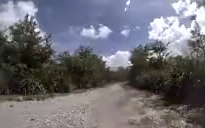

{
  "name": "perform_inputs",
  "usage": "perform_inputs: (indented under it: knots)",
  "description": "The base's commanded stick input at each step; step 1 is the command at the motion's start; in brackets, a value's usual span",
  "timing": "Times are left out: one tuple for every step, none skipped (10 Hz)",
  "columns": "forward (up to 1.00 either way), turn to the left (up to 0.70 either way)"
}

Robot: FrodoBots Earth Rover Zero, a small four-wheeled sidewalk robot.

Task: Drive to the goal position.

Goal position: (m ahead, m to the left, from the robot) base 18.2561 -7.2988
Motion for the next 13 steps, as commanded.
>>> perform_inputs:
  knots:
    - [0.7, 0.0]
    - [0.7, 0.0]
    - [0.7, 0.0]
    - [0.7, 0.0]
    - [0.7, 0.0]
    - [0.7, 0.0]
    - [0.7, 0.0]
    - [0.7, 0.0]
    - [0.7, 0.0]
    - [0.7, 0.0]
    - [0.7, 0.0]
    - [0.7, 0.0]
    - [0.7, 0.0]
